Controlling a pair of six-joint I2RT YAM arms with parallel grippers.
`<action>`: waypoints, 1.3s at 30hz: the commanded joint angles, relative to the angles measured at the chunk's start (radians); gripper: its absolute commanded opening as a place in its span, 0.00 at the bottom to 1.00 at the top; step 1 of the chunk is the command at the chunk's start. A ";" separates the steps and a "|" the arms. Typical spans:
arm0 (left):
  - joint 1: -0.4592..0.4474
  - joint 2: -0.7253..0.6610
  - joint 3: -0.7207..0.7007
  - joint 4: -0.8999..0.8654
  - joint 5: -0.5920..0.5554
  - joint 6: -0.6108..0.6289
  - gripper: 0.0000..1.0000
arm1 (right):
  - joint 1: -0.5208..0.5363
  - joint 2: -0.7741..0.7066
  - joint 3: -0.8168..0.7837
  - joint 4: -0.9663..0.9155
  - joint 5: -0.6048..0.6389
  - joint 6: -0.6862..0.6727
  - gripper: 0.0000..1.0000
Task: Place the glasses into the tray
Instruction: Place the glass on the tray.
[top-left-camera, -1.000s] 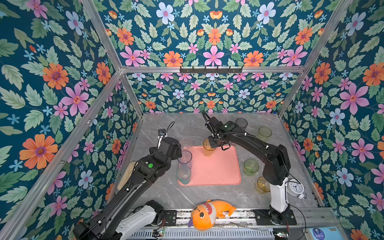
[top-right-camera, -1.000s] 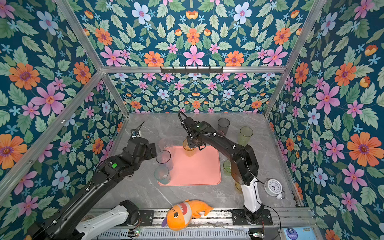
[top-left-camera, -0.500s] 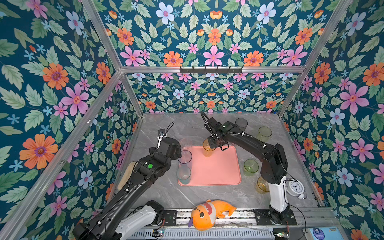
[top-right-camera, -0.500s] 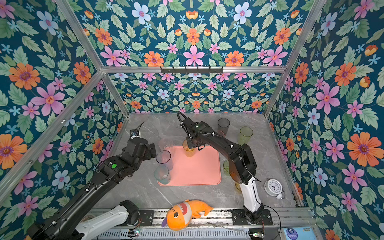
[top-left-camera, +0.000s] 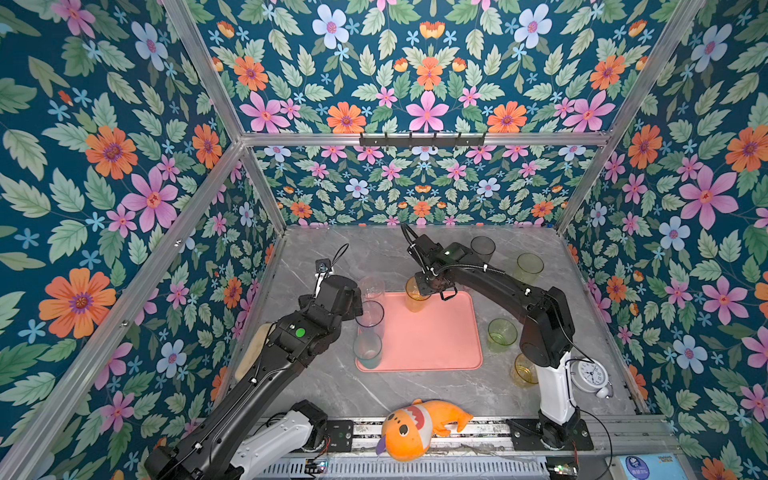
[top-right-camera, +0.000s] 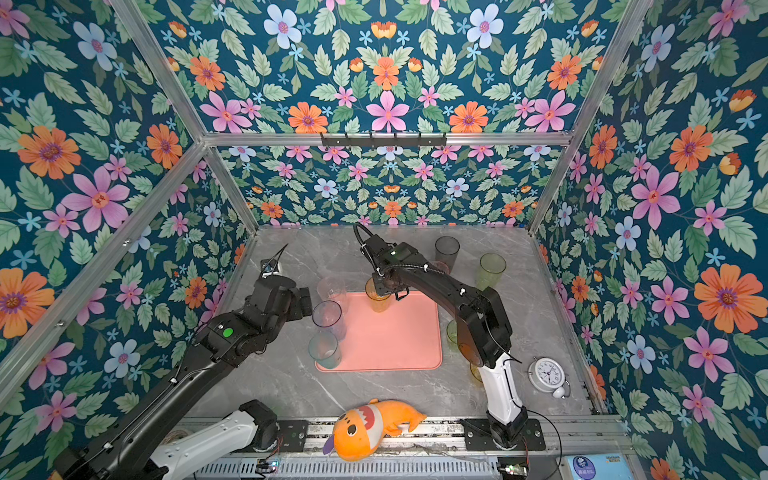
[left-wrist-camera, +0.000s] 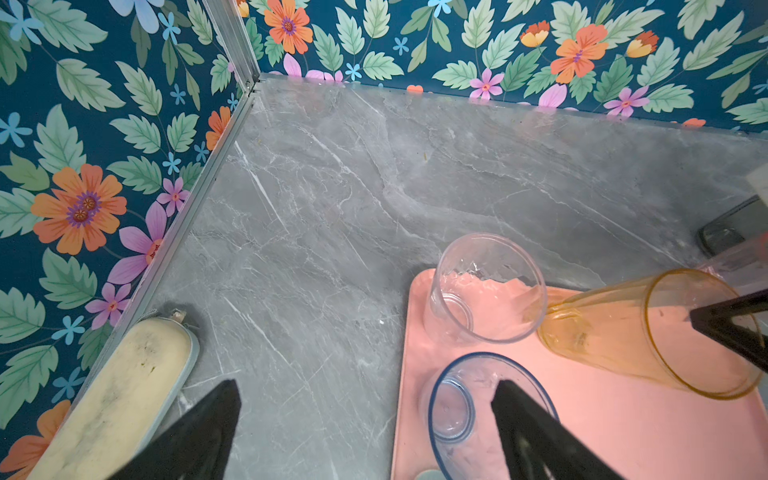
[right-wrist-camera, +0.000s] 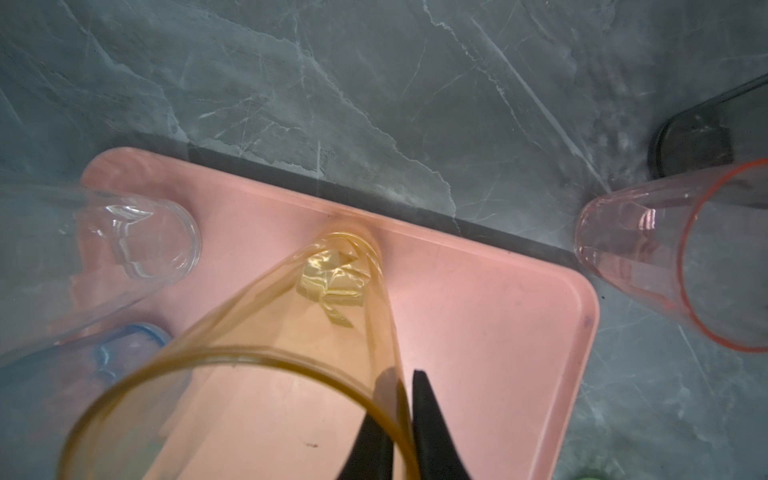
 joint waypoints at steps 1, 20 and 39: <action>0.000 -0.010 -0.001 -0.012 -0.006 -0.003 0.97 | 0.001 0.003 0.009 -0.009 0.028 0.024 0.23; 0.001 -0.033 -0.016 -0.029 -0.014 -0.015 0.97 | 0.002 0.002 0.044 -0.018 0.029 0.035 0.36; 0.000 -0.045 -0.016 -0.037 -0.021 -0.017 0.97 | 0.002 -0.183 0.060 0.014 0.056 -0.051 0.39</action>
